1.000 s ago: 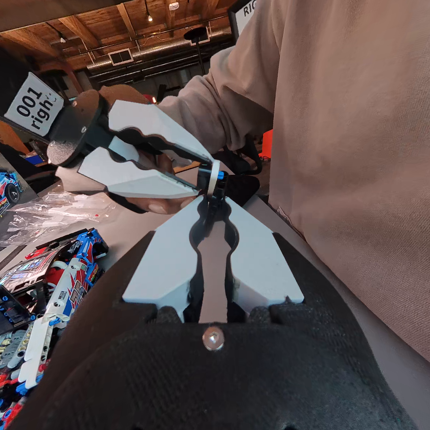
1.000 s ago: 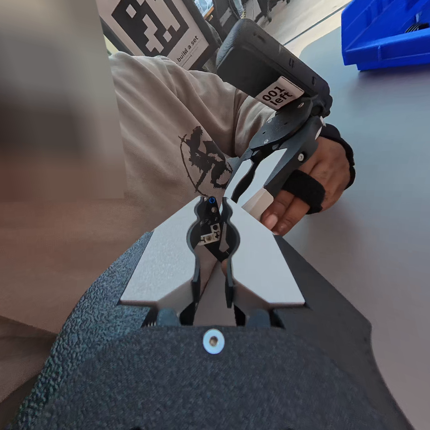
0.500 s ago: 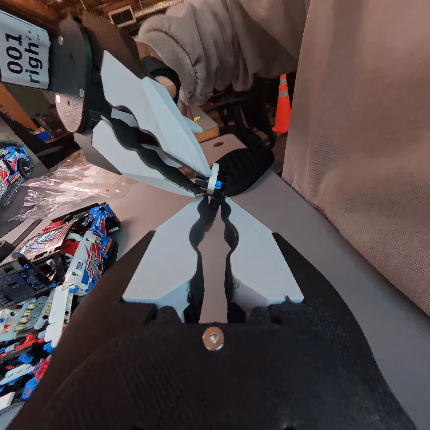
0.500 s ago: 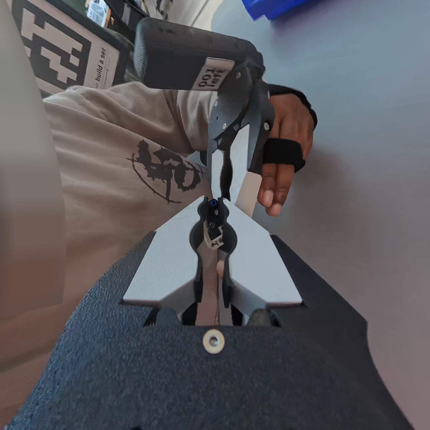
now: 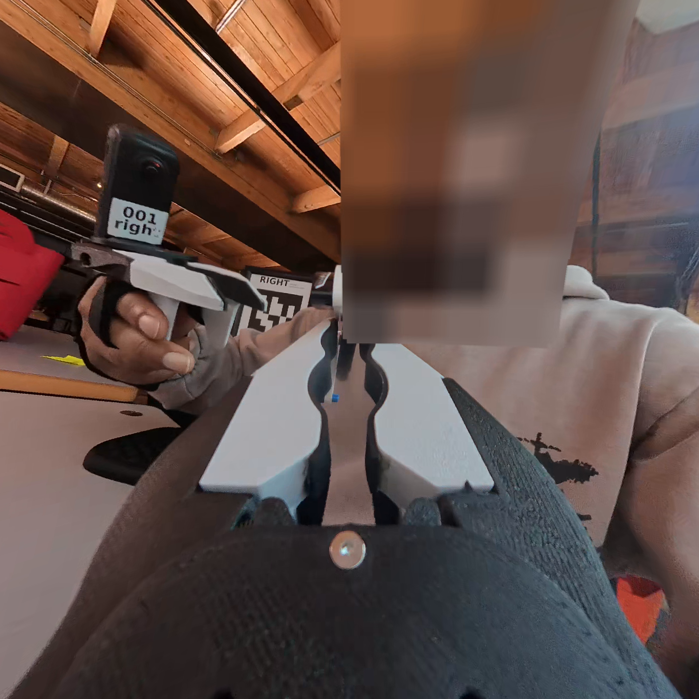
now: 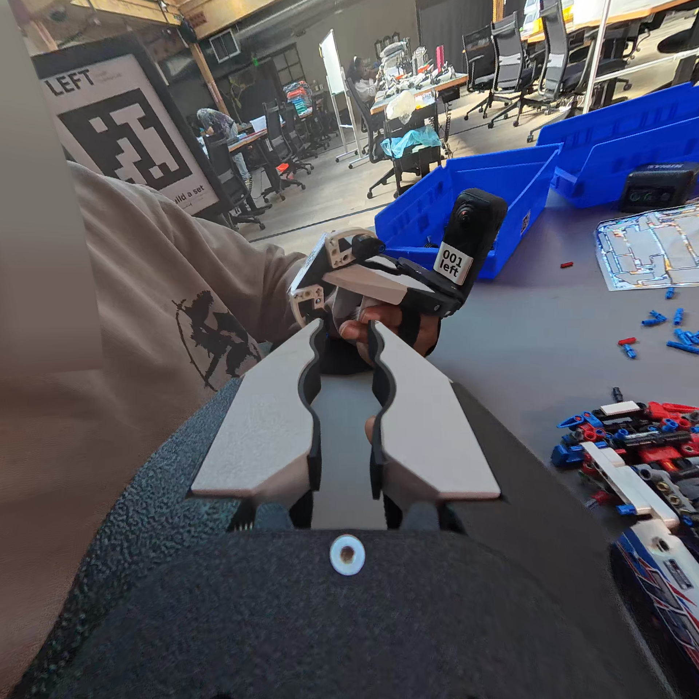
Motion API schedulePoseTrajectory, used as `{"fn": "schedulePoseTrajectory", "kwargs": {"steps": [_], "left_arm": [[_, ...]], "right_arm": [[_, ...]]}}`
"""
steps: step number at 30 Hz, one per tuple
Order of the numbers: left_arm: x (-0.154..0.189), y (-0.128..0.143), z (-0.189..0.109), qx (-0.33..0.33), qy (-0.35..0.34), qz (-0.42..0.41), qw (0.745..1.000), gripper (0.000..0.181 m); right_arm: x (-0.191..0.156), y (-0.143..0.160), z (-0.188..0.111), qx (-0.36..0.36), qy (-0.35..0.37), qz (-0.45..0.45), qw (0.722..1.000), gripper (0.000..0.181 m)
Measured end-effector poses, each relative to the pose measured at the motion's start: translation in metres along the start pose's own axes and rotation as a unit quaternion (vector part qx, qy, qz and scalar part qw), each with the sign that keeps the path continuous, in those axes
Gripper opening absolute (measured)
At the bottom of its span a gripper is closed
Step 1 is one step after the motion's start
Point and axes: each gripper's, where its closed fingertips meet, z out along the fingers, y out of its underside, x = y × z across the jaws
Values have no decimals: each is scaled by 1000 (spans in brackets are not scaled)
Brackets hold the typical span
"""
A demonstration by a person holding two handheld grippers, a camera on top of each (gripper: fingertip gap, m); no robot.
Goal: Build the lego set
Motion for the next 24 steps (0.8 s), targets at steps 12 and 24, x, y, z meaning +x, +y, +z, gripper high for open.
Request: {"fn": "schedulePoseTrajectory", "kwargs": {"steps": [12,24], "left_arm": [[-1,-1,-4,7,31,-53,998,8],[-36,131,-4,-318,-60,-239,915,8]], "right_arm": [[4,-7,26,38,-29,-29,998,16],[-43,94,20,-241,-175,-148,943,60]]}}
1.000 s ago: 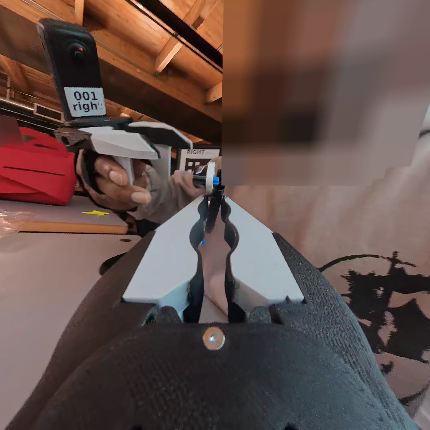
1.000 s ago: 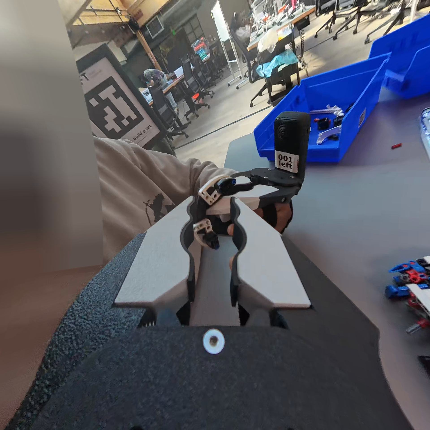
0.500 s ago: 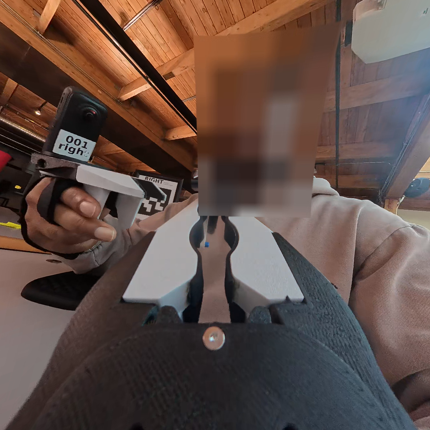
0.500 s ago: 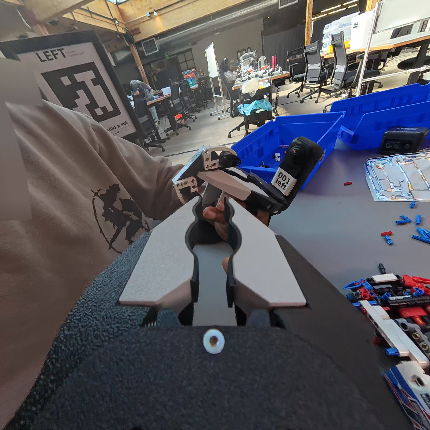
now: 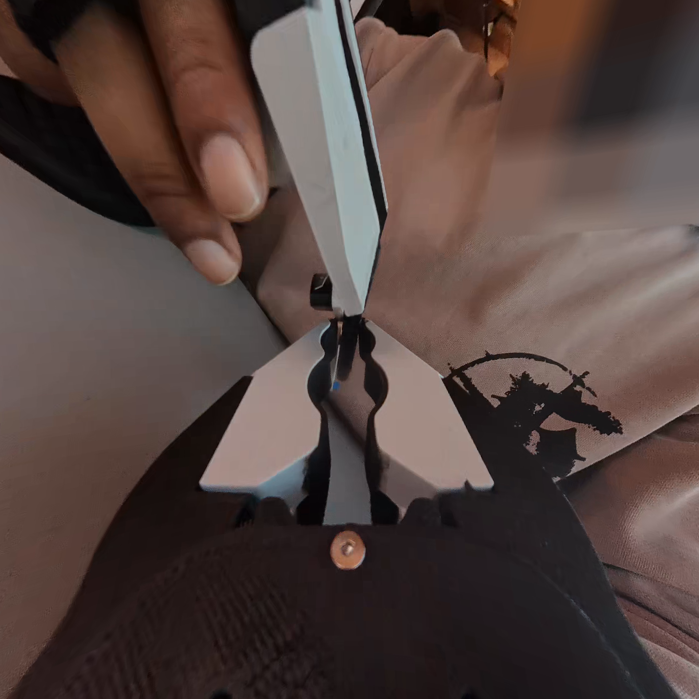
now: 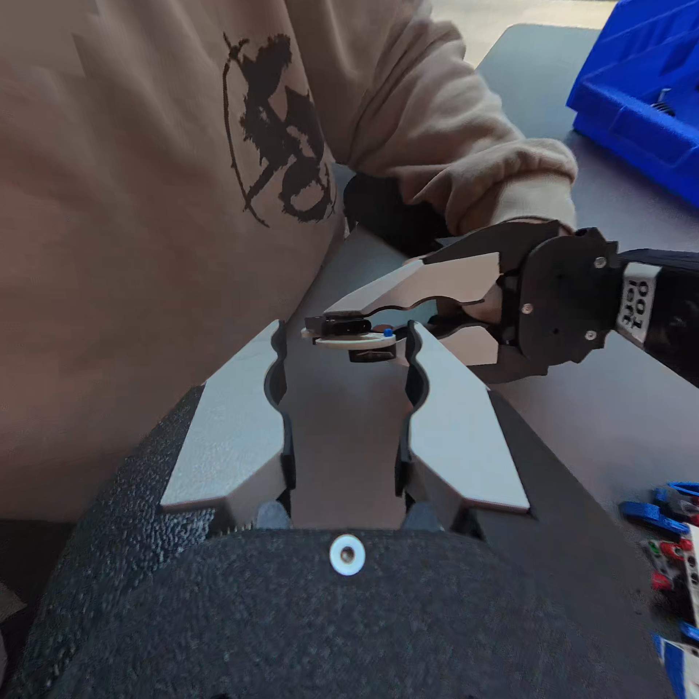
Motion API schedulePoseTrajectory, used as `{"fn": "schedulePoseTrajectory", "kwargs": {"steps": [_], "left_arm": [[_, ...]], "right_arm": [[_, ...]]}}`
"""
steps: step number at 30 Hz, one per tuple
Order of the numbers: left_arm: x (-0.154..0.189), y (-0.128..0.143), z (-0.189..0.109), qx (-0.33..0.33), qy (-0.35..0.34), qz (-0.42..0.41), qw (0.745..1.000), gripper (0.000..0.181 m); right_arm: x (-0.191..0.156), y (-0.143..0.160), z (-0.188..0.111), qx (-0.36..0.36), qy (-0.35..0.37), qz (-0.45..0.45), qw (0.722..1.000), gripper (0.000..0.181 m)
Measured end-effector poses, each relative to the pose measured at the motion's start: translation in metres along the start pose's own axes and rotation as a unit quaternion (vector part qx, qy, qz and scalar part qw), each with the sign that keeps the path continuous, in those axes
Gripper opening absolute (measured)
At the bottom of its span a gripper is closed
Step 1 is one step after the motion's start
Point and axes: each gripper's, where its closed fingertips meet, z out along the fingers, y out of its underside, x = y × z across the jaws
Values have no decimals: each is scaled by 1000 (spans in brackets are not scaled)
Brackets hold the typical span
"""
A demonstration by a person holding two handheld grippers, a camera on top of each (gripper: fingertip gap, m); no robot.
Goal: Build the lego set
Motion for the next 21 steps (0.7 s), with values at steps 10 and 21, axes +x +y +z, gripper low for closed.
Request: {"fn": "schedulePoseTrajectory", "kwargs": {"steps": [10,21], "left_arm": [[-5,2,-12,-10,-9,-29,1000,4],[-13,-5,-21,12,-24,-46,999,5]], "right_arm": [[8,23,-2,-19,90,-15,996,44],[9,30,-13,-3,105,-7,994,25]]}}
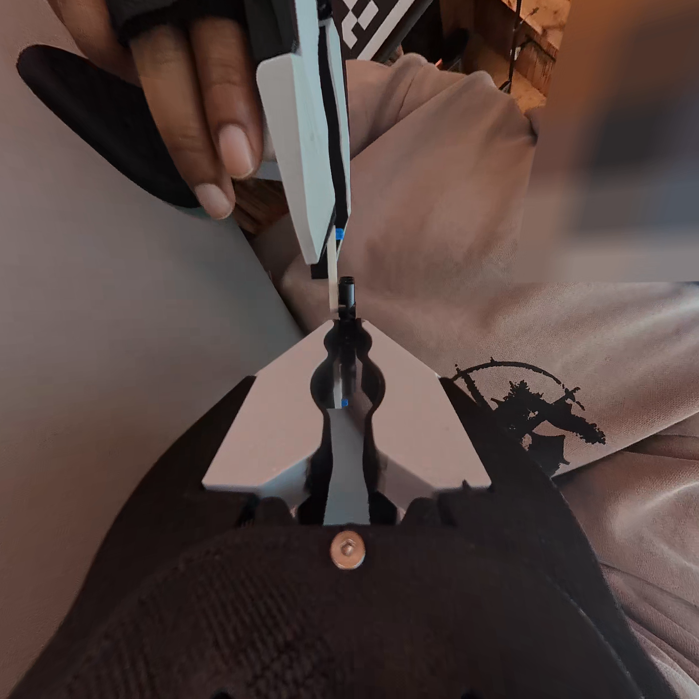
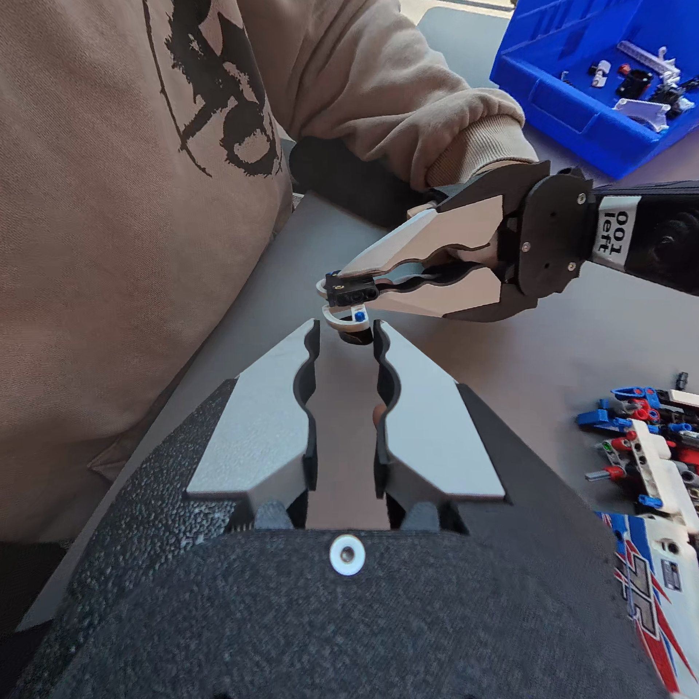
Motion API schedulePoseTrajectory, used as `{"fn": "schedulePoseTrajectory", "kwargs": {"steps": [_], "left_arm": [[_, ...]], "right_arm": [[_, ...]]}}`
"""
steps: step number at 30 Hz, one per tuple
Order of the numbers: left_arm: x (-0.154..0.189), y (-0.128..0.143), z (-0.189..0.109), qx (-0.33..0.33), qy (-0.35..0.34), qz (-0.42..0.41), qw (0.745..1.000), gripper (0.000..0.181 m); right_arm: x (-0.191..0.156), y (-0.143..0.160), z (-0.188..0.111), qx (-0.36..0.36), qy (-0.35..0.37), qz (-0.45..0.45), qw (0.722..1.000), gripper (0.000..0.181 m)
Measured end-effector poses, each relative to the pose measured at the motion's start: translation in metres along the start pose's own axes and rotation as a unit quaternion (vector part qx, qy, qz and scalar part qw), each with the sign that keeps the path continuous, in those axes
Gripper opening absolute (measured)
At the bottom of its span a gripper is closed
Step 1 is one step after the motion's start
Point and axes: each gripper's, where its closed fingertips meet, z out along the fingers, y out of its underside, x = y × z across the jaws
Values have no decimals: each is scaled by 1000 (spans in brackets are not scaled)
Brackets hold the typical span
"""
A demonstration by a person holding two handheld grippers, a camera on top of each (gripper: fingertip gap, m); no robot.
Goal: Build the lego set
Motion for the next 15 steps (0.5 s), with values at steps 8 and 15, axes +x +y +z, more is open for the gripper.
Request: {"fn": "schedulePoseTrajectory", "kwargs": {"steps": [8,15], "left_arm": [[-3,-1,1,2,-2,-9,1000,5],[-2,5,8,-18,5,-16,1000,4]], "right_arm": [[2,5,17,6,32,-16,999,33],[-6,-4,25,38,20,-29,999,27]]}}
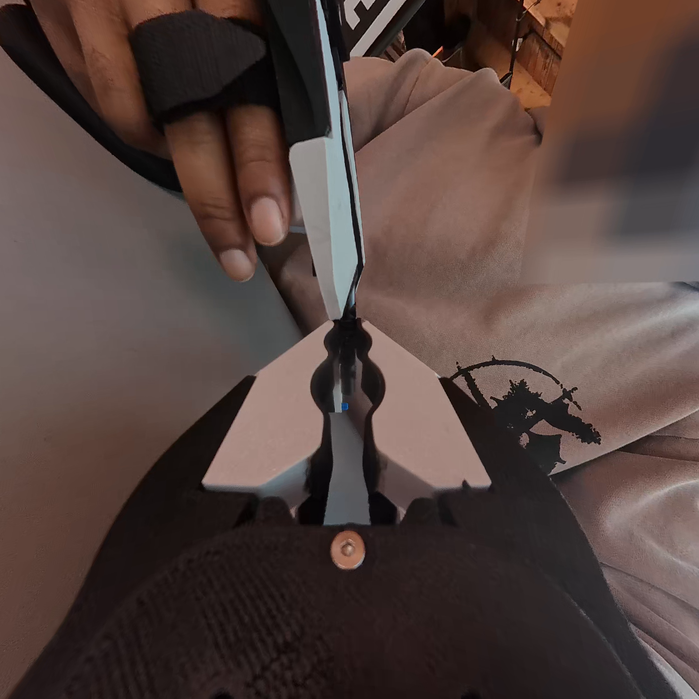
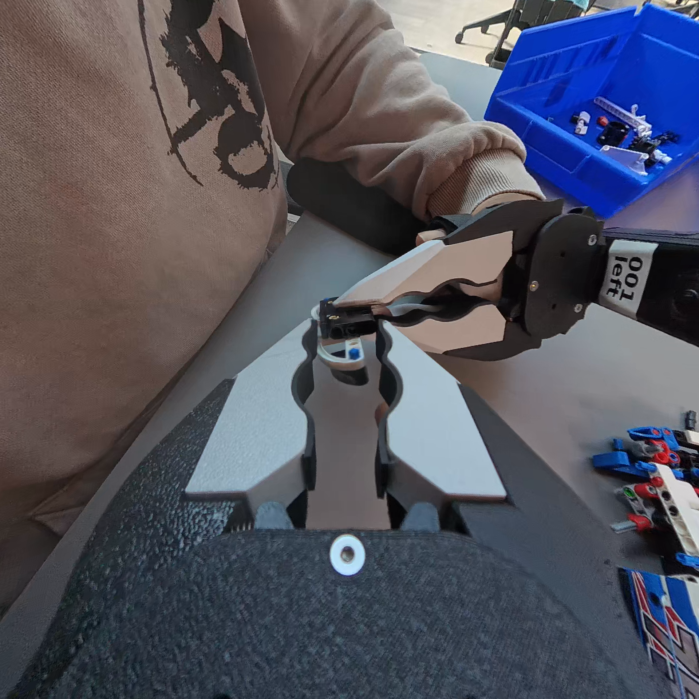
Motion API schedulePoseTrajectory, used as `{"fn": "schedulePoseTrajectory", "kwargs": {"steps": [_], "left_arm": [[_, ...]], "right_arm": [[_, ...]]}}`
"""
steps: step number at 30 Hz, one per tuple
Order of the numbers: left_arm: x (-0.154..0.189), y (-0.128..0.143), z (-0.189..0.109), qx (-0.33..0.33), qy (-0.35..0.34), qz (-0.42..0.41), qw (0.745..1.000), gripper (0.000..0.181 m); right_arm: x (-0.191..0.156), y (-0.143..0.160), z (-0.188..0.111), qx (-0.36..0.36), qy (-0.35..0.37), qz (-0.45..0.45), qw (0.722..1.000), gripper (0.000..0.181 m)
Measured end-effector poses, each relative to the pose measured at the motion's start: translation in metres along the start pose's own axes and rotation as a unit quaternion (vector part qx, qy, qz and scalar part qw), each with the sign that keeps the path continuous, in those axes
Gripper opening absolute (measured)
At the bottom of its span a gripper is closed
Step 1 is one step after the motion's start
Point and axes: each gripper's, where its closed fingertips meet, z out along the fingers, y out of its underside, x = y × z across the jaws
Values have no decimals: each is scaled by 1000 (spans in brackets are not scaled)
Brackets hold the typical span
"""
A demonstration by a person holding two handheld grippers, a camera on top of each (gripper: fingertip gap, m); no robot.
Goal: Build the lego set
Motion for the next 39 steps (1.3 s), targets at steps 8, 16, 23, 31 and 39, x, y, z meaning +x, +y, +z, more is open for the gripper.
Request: {"fn": "schedulePoseTrajectory", "kwargs": {"steps": [8,16,23,31,39], "left_arm": [[-5,-29,-25,99,-58,41,993,25],[-27,-47,-66,132,-312,190,921,50],[-36,-50,-78,136,-363,196,901,28],[-38,-49,-78,136,-366,193,900,31],[-40,-51,-83,142,-379,193,894,21]], "right_arm": [[28,-9,-25,115,31,130,984,25],[92,11,-64,269,55,470,839,24],[103,24,-67,315,36,549,773,24],[105,28,-69,332,25,576,746,24],[102,26,-69,335,20,580,742,24]]}}
